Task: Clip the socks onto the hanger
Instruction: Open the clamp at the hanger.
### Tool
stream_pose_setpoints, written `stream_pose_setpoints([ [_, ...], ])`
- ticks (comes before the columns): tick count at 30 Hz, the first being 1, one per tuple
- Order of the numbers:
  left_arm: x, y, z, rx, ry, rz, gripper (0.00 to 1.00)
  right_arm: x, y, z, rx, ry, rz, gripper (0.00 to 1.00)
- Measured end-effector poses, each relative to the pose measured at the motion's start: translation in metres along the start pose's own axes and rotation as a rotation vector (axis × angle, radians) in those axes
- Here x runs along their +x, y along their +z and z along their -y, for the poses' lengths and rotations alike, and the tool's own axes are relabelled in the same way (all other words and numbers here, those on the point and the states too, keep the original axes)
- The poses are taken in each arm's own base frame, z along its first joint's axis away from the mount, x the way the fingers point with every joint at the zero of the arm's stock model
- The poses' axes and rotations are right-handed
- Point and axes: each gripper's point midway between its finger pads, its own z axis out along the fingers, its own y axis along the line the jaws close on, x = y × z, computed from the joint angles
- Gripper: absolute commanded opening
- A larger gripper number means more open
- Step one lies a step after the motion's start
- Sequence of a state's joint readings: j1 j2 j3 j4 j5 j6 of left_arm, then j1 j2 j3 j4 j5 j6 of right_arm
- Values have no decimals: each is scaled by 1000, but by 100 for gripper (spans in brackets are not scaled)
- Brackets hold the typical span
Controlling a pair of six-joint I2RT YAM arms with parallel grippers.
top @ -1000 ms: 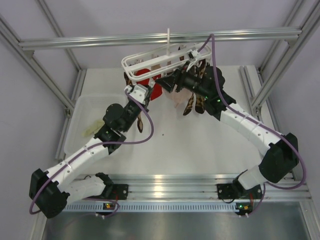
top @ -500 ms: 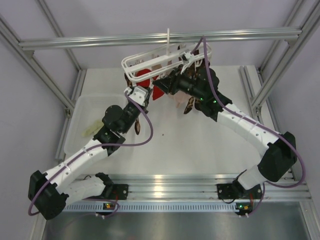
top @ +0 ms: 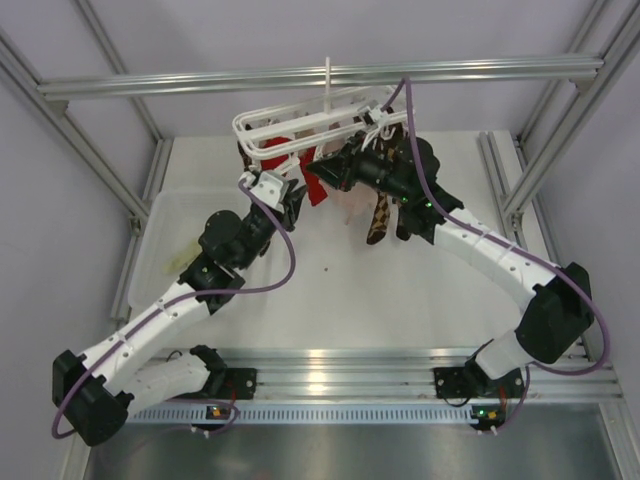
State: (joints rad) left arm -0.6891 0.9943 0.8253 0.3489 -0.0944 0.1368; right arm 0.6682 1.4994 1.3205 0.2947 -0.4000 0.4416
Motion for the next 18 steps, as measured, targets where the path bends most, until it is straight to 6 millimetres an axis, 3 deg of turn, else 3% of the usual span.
stream_pose_setpoints([
  [5,-2,-1,0,-4,-32,-11,33,-2,-2,0,-23,-12,3,1],
  [8,1,-1,-3,-23,-40,-23,37,-2,-2,-1,-31,-21,1,9],
  [13,3,-2,-11,-67,-53,-41,54,-2,-2,-1,-38,-30,-1,22],
  [18,3,-3,-19,-109,-55,-45,64,-2,-3,-2,-43,-40,-4,25],
])
